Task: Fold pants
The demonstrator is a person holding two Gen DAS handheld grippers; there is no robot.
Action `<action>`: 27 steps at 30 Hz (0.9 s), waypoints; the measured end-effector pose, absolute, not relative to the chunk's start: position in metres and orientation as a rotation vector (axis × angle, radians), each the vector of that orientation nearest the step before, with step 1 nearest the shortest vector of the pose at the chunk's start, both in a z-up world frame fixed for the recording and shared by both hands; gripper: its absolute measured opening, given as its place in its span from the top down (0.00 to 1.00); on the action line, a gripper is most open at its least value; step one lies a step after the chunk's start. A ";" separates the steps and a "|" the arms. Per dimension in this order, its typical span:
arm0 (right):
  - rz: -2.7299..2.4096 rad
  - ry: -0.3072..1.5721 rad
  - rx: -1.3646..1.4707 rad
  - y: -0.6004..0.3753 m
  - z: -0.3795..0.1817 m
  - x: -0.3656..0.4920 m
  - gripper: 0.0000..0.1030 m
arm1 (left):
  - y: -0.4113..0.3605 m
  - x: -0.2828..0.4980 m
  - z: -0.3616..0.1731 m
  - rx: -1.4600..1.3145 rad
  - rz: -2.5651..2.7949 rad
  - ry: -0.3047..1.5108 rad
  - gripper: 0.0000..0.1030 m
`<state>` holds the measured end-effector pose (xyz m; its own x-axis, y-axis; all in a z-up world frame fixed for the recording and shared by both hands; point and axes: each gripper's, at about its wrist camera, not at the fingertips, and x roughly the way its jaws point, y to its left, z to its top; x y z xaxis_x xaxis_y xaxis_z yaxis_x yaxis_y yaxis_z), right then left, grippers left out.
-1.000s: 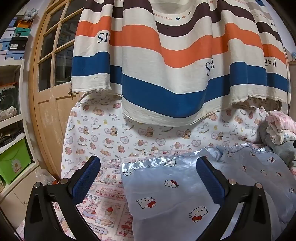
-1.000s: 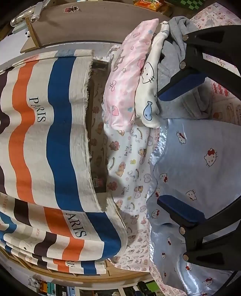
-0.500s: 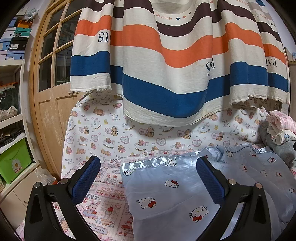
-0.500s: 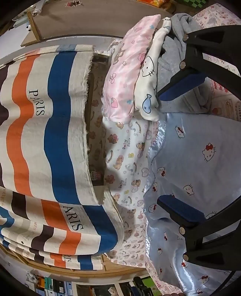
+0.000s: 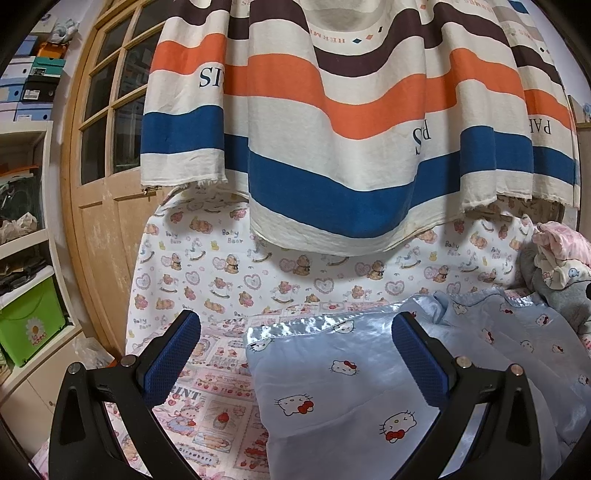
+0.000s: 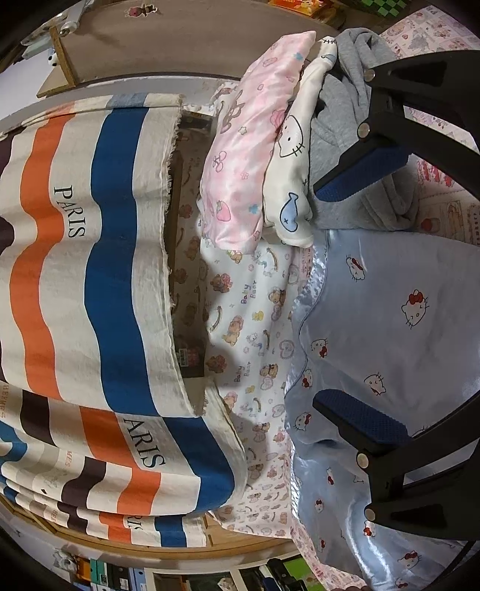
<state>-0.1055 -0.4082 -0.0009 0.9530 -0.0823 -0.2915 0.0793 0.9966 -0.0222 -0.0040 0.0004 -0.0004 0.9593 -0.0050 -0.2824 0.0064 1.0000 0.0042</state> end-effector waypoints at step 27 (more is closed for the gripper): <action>-0.093 0.282 -0.024 -0.405 0.000 -0.109 0.01 | -0.003 -0.002 -0.001 0.015 -0.029 0.298 0.00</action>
<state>-0.1085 -0.4052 0.0002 0.9562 -0.0947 -0.2770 0.0880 0.9954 -0.0367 -0.0024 -0.0031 -0.0010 0.9555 -0.0265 -0.2938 0.0309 0.9995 0.0103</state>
